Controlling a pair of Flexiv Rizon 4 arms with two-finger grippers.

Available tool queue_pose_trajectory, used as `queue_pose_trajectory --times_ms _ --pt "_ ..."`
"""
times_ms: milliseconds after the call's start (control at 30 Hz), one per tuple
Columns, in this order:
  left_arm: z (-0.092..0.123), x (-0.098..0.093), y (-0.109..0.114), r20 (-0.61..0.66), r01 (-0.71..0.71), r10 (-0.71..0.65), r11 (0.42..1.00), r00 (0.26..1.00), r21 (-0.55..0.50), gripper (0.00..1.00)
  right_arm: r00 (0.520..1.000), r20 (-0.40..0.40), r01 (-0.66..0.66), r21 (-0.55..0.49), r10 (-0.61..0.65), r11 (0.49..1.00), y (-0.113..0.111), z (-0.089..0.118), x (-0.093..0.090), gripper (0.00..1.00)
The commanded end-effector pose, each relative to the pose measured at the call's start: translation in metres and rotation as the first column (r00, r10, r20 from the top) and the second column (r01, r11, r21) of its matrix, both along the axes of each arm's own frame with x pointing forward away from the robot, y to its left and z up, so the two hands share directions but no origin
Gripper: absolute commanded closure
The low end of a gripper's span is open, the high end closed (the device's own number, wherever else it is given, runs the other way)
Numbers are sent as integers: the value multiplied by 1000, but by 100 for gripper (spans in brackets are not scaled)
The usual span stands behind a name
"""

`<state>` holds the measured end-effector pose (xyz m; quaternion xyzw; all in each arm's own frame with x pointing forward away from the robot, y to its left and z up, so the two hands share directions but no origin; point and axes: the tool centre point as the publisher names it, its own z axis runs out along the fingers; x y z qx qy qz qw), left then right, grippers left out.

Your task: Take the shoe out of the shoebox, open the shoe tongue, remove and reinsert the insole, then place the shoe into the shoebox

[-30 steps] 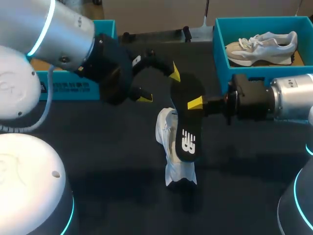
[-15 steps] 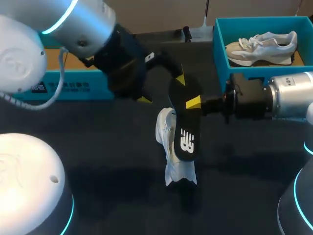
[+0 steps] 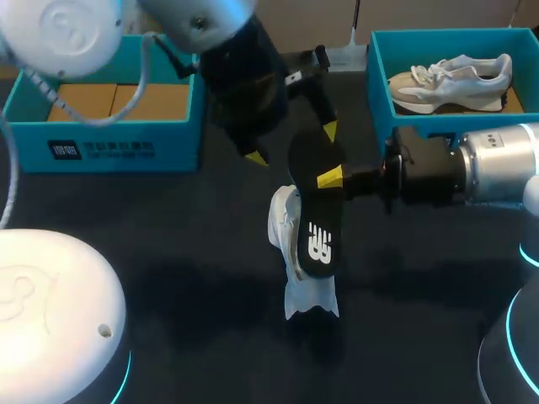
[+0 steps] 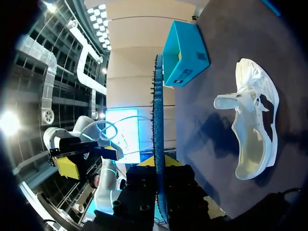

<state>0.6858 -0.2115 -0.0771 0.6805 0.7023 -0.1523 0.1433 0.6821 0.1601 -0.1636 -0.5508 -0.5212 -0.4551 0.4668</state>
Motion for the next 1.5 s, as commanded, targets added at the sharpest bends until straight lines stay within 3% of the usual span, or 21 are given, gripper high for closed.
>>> queue_pose_trajectory --times_ms 33,1167,1500 --pt "-1 4 -13 -16 40 -37 963 999 267 0 1000 2 -5 1 5 1000 5 -2 4 100" --pt "0 4 -15 20 51 -59 960 998 276 0 1000 21 1 0 -1 1000 1 -1 5 100" --pt "15 17 -9 87 12 -10 1000 996 -20 0 1000 25 13 -9 -13 1000 -3 3 4 100"
